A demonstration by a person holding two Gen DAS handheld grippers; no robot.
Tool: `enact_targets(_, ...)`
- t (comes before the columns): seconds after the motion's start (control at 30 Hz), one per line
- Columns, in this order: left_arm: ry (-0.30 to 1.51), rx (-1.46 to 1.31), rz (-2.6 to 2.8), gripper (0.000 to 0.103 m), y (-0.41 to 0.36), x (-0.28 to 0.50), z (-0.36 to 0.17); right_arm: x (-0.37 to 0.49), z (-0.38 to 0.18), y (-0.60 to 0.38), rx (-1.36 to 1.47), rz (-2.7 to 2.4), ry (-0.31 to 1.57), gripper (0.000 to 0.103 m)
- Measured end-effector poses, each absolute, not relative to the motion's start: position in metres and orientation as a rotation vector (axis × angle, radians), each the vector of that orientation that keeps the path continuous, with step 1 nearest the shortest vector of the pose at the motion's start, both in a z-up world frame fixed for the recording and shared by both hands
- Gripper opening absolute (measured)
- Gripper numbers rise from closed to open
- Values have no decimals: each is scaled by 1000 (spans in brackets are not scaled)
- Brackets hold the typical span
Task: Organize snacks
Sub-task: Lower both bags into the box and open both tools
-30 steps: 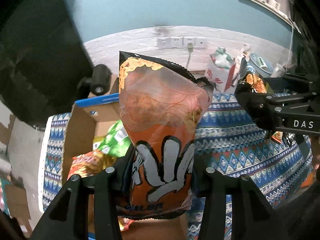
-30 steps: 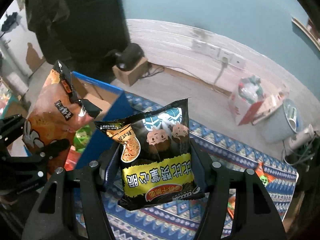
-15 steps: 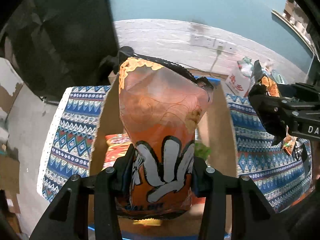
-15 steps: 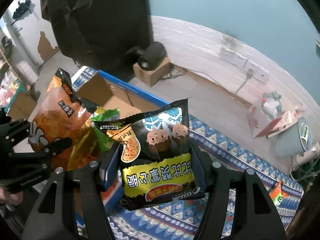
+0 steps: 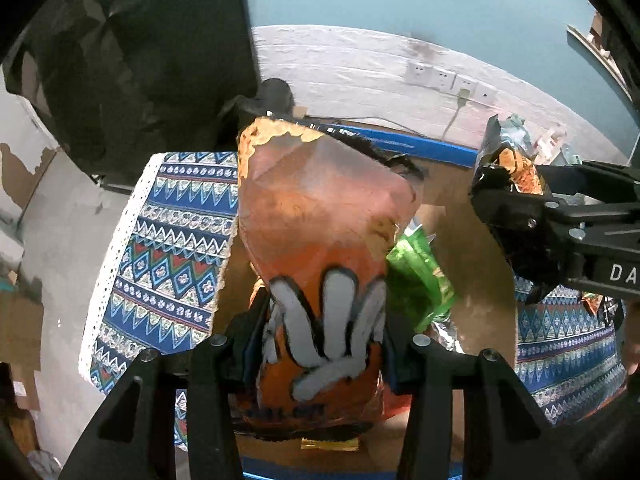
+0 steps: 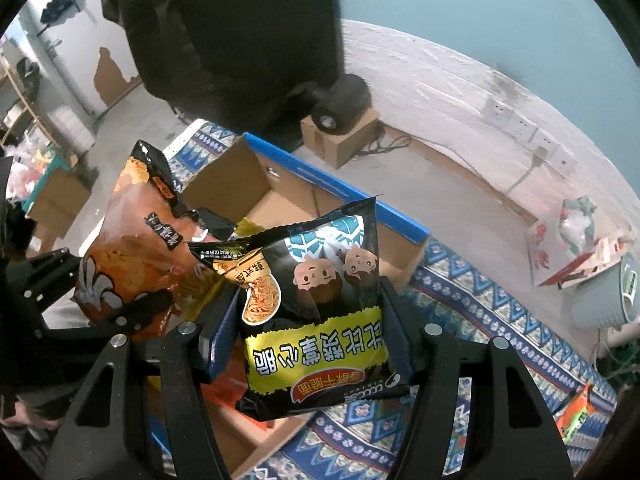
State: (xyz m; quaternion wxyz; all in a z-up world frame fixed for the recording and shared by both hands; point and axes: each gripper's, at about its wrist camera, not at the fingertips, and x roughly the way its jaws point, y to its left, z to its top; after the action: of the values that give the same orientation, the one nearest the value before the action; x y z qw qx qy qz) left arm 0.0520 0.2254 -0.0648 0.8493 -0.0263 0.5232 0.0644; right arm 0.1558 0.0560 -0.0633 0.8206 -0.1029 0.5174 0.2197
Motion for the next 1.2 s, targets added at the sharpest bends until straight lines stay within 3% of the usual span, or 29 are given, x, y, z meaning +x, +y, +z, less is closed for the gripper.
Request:
enact_targets(0.1,1108,-51,151,54,228,52,-66,159,-67,61,-209,486,1110,64)
enact_targets(0.23,1108,-50,159,71,229,51,-66,162,-69,60,-203,492,1109,67)
enact_targets(0.3,1106,-43,162,73,227,51,-64,163,-68,57,-194,487,1100,73)
enact_targets(0.43,1100,-27,156,78,220,52,-61,162,-63,50,-176,476,1089,75)
enact_targets(1.2,1097,67,21,79,146,52,-55,128,-63,-39,-210,308,1122,76)
